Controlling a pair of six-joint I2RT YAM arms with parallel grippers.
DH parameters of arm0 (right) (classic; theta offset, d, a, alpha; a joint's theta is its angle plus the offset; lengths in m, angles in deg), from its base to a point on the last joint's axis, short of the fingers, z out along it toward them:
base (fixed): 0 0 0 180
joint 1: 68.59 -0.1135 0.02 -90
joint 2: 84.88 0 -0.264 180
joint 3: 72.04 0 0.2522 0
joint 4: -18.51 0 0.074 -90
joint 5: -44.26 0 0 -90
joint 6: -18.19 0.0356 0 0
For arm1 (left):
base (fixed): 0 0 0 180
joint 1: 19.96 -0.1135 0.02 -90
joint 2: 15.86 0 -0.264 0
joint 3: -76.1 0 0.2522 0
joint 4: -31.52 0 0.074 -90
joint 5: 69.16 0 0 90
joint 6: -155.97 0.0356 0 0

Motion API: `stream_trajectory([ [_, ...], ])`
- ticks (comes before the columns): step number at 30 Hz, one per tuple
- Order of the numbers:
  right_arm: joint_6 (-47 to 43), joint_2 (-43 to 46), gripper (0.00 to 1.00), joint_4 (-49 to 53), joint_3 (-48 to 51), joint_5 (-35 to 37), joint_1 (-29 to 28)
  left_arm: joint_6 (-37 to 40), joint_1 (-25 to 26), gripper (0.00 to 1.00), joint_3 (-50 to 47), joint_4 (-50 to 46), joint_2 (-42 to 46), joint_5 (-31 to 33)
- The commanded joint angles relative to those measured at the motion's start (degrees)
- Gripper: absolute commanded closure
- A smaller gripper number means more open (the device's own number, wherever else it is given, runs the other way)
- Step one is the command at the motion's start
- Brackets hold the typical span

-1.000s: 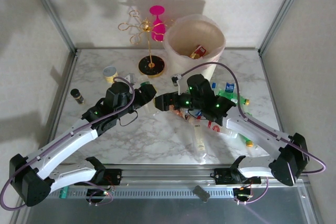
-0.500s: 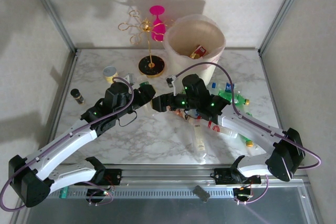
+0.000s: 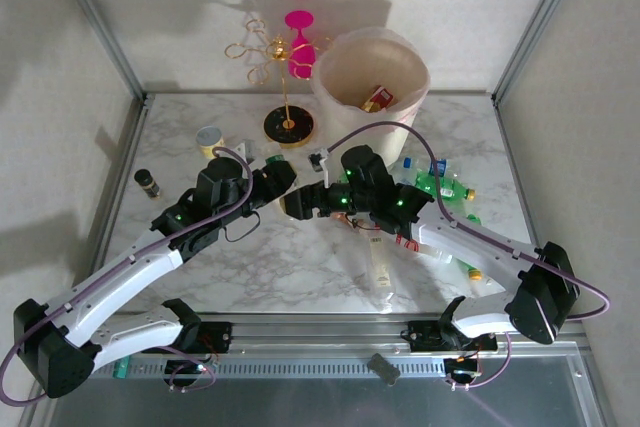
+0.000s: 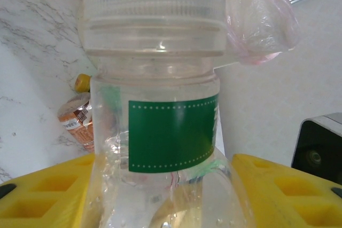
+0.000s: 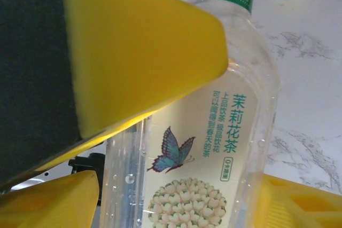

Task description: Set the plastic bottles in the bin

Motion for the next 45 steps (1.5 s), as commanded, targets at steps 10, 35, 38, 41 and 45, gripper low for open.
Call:
stream_trajectory([
  [10, -1.51, 2.27, 0.51, 0.20, 0.56, 3.80, -0.62, 2.62, 0.58, 0.23, 3.44, 0.37, 0.86, -1.04],
  [35, -16.07, 3.41, 0.55, 21.40, -25.30, 31.30, 13.29, 20.28, 0.60, 0.12, 0.29, 0.55, 11.89, 1.37],
  [38, -17.91, -1.61, 0.55, 24.53, -32.38, 32.07, 17.61, 20.54, 0.60, 0.12, -0.20, 0.97, 11.24, 0.72],
  [41, -18.90, -7.44, 0.55, 28.31, -39.90, 31.85, 21.20, 21.23, 0.54, 0.12, 0.13, 0.48, 10.43, 0.87],
  [45, -19.57, -15.03, 0.55, 33.44, -48.94, 32.86, 23.66, 21.54, 0.60, 0.12, 0.35, -0.06, 9.44, 1.13],
])
